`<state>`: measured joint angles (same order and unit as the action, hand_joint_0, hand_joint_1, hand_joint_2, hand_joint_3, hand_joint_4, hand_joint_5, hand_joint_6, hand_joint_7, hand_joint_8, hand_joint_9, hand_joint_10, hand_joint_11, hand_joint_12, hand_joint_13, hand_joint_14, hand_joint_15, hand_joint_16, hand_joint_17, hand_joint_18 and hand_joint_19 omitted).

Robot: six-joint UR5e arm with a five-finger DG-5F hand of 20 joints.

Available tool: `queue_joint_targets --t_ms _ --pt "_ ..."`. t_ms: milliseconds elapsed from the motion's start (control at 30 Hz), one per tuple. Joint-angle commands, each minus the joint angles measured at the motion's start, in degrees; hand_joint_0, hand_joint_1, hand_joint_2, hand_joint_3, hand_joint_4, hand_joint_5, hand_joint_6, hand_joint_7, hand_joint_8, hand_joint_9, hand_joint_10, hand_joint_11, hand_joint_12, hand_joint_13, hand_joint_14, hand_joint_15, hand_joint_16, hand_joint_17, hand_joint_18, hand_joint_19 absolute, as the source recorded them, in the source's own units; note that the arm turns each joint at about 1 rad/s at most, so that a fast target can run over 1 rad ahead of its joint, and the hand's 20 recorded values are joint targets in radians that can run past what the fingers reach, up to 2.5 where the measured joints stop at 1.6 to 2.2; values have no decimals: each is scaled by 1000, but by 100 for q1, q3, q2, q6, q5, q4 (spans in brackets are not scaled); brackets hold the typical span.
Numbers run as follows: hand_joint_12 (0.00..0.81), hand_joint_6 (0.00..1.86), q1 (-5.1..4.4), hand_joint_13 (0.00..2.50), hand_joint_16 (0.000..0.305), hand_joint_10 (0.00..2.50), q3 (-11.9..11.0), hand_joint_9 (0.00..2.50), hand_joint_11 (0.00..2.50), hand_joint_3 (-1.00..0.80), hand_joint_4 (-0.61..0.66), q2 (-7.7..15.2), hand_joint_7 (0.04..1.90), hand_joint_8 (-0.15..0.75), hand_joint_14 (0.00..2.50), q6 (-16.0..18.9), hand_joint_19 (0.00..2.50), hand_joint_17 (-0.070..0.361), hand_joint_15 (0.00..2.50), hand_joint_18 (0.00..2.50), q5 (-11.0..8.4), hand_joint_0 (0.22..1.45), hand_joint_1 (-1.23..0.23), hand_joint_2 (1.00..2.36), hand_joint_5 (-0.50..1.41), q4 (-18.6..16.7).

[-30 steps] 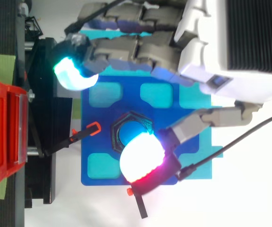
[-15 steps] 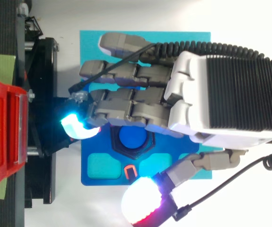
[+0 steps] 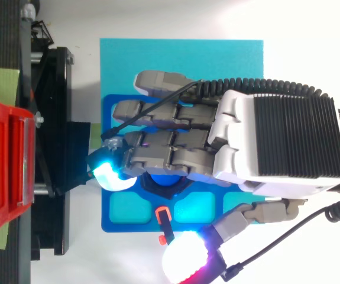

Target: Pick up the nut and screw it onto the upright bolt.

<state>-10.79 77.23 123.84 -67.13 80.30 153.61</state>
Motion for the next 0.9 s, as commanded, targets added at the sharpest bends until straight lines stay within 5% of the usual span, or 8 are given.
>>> queue_joint_targets --t_ms 0,867 --pt "381 503 -2 319 49 0 11 657 0 -500 184 0 773 282 0 7 69 111 0 28 30 419 -350 1000 -129 11" --pt "366 503 138 442 41 0 2 752 0 -500 190 0 787 292 0 -2 0 93 0 72 47 424 -330 1000 -120 99"
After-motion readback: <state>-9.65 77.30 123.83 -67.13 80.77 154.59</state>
